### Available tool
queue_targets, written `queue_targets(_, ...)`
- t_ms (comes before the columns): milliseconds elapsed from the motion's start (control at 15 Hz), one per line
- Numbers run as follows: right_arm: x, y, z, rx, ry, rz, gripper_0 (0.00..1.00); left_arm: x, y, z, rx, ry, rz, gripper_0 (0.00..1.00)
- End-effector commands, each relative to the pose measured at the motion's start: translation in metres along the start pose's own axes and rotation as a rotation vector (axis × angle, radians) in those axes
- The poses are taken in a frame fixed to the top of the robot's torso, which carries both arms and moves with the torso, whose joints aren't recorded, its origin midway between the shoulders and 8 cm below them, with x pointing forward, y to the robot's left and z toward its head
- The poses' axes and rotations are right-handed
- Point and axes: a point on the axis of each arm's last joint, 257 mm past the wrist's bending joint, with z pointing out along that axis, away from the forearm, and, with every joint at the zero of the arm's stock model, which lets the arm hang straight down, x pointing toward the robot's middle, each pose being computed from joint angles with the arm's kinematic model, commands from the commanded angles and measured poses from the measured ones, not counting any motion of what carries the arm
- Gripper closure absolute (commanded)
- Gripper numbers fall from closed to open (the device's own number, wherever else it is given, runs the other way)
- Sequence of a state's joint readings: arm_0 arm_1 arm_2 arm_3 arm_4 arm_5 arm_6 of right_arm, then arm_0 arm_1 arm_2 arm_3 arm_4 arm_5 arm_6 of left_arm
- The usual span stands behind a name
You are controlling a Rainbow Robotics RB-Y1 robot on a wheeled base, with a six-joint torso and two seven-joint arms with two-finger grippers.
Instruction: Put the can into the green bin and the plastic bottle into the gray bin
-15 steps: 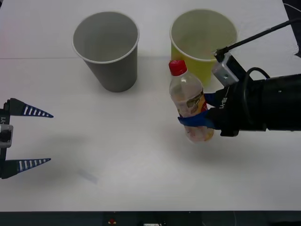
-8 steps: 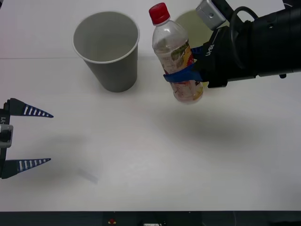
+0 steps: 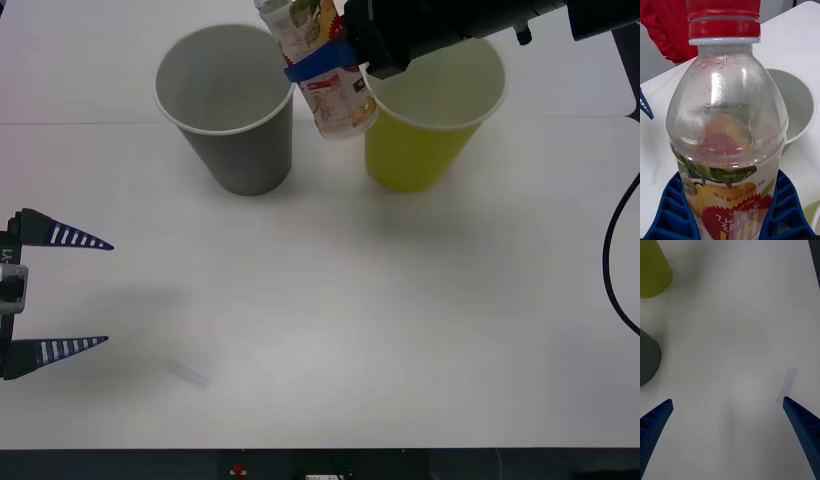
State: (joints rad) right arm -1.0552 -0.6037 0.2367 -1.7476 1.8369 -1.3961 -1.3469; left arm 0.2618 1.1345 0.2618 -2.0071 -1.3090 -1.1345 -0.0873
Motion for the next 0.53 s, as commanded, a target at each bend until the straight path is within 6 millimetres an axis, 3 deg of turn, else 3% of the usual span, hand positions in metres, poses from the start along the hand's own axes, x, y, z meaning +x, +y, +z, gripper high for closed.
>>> queue_targets(67, -0.032, -0.014, 0.021, 0.016, 0.017, 0.018, 1.0, 0.0, 0.0, 0.0, 0.0, 0.0, 0.0, 0.0)
queue_targets(333, -0.062, -0.036, 0.054, 0.076, 0.063, 0.029, 1.0, 0.0, 0.0, 0.0, 0.0, 0.0, 0.0, 0.0)
queue_targets(533, -0.068, -0.043, 0.083, 0.099, 0.118, 0.03, 1.0, 0.0, 0.0, 0.0, 0.0, 0.0, 0.0, 0.0)
